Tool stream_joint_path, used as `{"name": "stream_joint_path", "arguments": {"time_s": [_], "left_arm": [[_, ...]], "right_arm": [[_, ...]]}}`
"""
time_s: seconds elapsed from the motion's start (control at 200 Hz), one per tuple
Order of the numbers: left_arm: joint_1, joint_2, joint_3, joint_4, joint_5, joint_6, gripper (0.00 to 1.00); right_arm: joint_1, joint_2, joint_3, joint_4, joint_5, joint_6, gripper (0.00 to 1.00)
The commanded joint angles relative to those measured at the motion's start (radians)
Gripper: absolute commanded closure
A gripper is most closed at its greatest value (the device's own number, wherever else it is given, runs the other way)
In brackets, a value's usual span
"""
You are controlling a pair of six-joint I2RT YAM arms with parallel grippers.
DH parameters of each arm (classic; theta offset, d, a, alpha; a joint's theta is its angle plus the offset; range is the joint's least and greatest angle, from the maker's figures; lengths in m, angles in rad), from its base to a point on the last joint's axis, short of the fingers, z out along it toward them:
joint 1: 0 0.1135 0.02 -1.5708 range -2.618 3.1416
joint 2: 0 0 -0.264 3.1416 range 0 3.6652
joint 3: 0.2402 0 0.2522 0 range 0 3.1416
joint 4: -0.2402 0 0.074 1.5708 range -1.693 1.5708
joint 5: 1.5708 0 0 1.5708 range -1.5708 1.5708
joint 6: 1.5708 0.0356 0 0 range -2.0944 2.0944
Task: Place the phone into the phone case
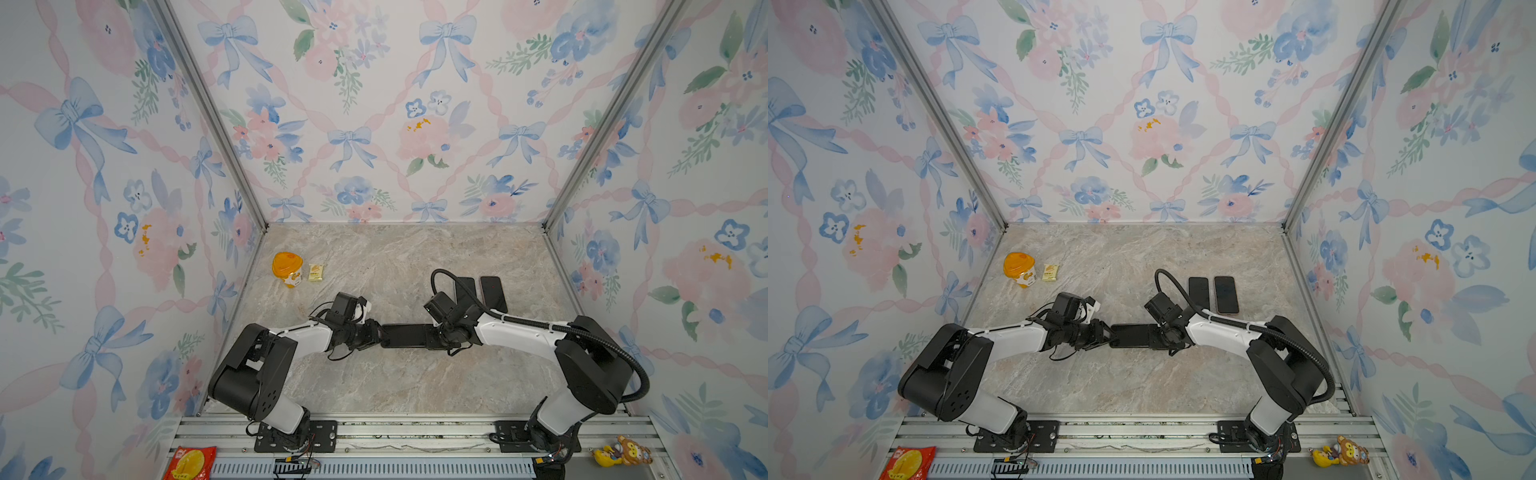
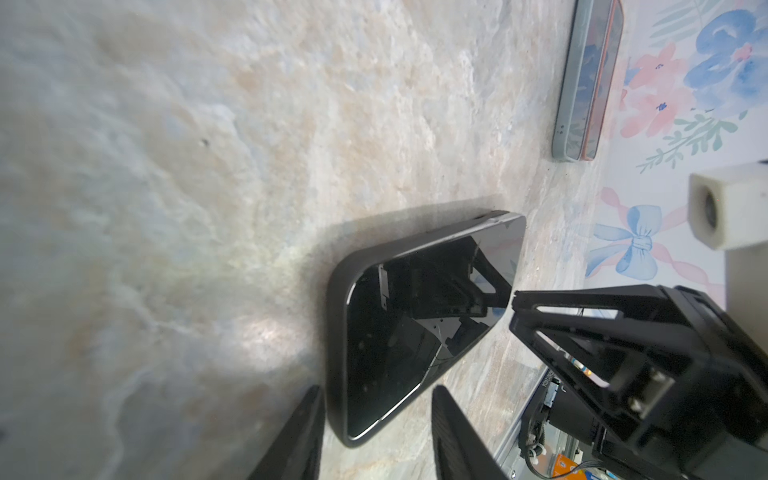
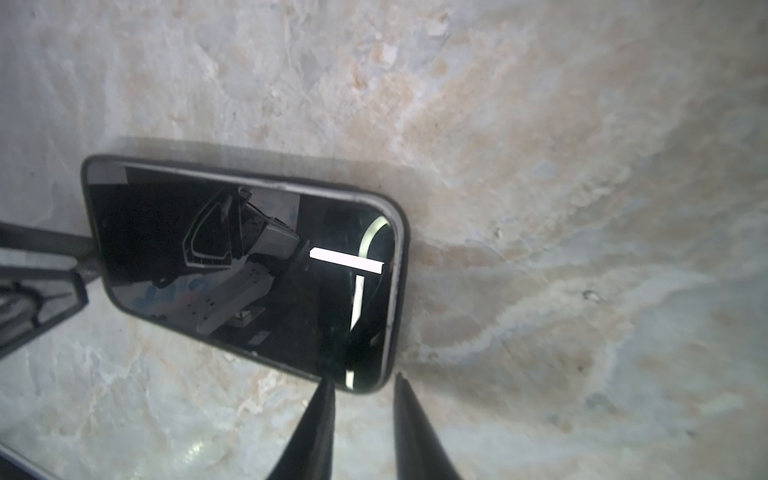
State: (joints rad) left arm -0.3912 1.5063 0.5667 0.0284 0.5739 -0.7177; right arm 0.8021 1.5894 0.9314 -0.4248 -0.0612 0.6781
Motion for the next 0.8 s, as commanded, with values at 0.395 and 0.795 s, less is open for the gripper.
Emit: {"name": "stream_joint_path", "arguments": {"time_s": [0.395,0.795], "left_arm": [[-0.160,-0.133,-0.143,0.131,-0.005,-0.210,0.41],[-0.182,0.025,-0.081,0.196,-0.020,-0.177,0.43]], "right_arm": [[-0.152,0.032,0.083,0.151,-0.226,-0.524,0.52],[-0.192,0.290,0.207,0.152,-0.310,-0.583,0.39]]}}
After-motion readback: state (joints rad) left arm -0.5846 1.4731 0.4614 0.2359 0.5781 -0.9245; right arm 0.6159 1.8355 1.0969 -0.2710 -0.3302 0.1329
